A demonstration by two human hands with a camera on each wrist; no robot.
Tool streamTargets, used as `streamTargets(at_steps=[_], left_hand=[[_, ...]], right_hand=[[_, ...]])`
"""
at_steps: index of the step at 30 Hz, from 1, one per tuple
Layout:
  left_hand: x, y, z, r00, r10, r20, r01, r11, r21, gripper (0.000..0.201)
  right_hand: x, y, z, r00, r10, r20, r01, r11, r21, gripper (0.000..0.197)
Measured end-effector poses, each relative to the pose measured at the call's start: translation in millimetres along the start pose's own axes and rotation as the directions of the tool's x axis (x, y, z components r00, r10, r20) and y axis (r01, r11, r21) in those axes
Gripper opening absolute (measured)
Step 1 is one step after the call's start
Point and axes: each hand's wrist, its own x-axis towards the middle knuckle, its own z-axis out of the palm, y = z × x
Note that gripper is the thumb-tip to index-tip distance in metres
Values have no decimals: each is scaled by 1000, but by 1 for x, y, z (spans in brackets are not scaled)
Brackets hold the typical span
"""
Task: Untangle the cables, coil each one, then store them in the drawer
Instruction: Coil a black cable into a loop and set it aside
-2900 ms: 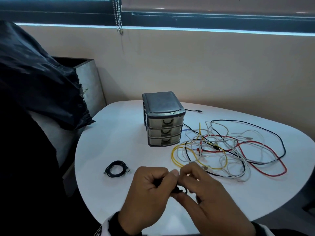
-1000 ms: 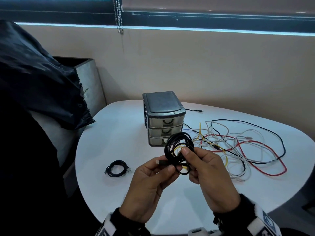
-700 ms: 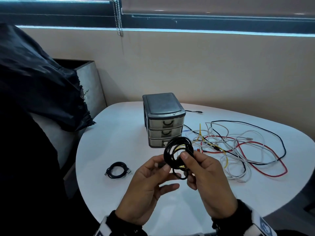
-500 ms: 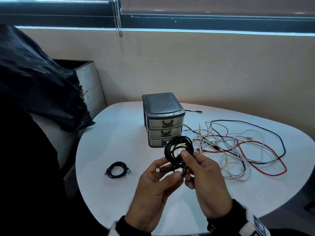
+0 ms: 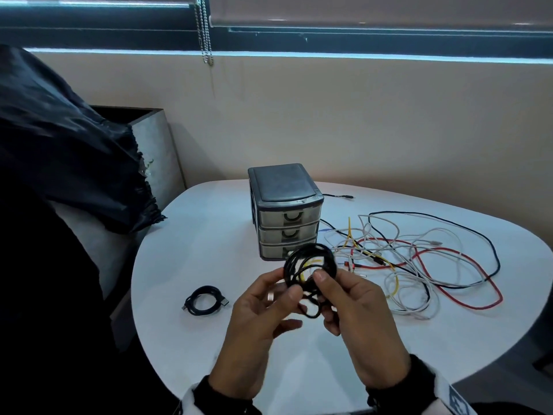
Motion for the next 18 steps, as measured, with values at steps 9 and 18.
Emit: streamTargets(at_steps=[9,18], left_hand=[[14,28,-26,977,-51,208,-61,864,500,45],[17,36,-17,990,12,143,-81,870,486,11]], right_hand=[[5,-2,-14,962,-116,248,229,838,-496,27],[6,-1,-12,950,5,312,125,911,-393,22]])
